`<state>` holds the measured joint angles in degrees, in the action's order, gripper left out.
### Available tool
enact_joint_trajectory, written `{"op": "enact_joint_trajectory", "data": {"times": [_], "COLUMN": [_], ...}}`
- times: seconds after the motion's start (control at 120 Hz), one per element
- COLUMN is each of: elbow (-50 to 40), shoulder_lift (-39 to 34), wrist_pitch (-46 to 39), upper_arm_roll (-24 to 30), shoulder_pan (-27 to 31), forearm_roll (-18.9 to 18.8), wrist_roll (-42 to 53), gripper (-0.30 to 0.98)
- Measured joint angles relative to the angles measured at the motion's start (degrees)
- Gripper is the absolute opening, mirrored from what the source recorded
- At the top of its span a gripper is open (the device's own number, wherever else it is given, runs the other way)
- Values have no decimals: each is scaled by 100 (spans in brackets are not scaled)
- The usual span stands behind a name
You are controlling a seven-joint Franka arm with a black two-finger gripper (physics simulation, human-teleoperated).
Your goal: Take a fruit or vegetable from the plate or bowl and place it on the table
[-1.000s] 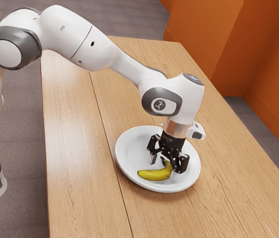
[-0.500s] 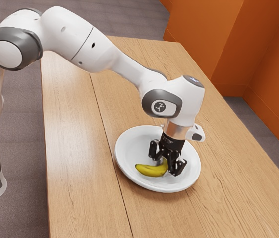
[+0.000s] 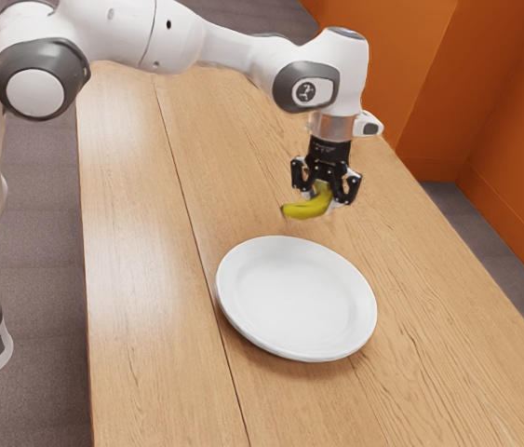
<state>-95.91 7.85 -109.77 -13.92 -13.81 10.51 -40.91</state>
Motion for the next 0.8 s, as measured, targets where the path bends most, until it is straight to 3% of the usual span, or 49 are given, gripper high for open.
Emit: {"op": "enact_joint_trajectory", "data": {"times": [0.25, 0.467, 0.617, 0.8], "elbow": [52, 52, 52, 205], "shoulder_lift": [22, 44, 41, 55], "wrist_pitch": [134, 167, 156, 142], "upper_arm_roll": [-1487, -1972, -2005, -2074], "shoulder_pan": [5, -7, -21, -42], "forearm_roll": [23, 28, 125, 141], "wrist_roll": [-98, -158, -196, -240], "gripper": [15, 16, 48, 63]}}
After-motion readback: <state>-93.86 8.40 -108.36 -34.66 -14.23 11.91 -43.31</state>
